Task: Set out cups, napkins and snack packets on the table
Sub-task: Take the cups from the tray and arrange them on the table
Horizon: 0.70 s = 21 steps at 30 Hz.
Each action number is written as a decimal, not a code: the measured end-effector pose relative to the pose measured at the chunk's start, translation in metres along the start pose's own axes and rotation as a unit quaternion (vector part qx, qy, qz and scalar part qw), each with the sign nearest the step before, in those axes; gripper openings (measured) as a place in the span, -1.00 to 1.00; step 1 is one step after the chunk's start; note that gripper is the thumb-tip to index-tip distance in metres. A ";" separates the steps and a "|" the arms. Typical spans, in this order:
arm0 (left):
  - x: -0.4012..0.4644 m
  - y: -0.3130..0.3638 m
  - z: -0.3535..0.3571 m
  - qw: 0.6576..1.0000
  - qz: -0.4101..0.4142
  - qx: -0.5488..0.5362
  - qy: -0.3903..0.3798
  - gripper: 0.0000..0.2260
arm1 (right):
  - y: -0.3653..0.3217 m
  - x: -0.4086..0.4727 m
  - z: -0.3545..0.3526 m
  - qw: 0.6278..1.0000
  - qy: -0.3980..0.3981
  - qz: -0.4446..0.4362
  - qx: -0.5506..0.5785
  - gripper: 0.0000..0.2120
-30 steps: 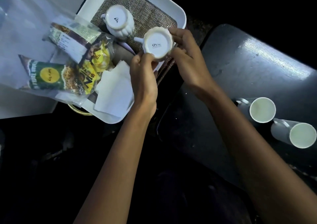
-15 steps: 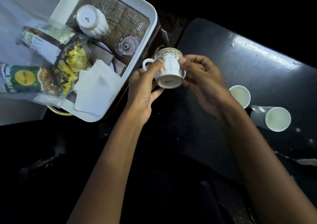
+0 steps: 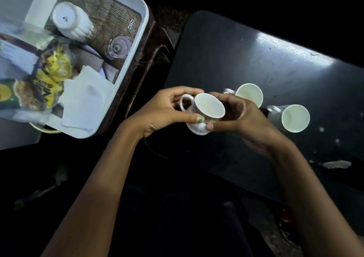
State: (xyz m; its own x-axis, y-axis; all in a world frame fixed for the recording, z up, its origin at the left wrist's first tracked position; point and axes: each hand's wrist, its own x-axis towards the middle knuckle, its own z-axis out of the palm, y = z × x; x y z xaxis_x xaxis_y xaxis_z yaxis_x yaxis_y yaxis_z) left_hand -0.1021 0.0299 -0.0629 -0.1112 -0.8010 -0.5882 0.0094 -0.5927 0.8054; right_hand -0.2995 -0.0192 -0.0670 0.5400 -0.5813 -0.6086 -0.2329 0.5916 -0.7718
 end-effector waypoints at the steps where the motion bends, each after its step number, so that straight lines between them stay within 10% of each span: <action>1: 0.002 0.000 0.004 0.999 -0.002 0.035 -0.013 -0.47 | 0.005 -0.005 -0.004 1.000 0.017 0.000 -0.025 -0.26; 21: 0.033 -0.064 0.094 0.949 0.054 0.310 -0.007 -0.54 | 0.105 -0.031 -0.024 0.952 0.211 -0.052 -0.217 -0.47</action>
State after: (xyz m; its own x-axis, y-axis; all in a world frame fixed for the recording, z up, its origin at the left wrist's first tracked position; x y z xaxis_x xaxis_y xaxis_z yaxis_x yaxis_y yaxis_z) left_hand -0.1997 0.0490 -0.1273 -0.1563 -0.8508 -0.5018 -0.5638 -0.3403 0.7525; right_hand -0.3597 0.0479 -0.1337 0.2257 -0.8509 -0.4744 -0.5582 0.2862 -0.7788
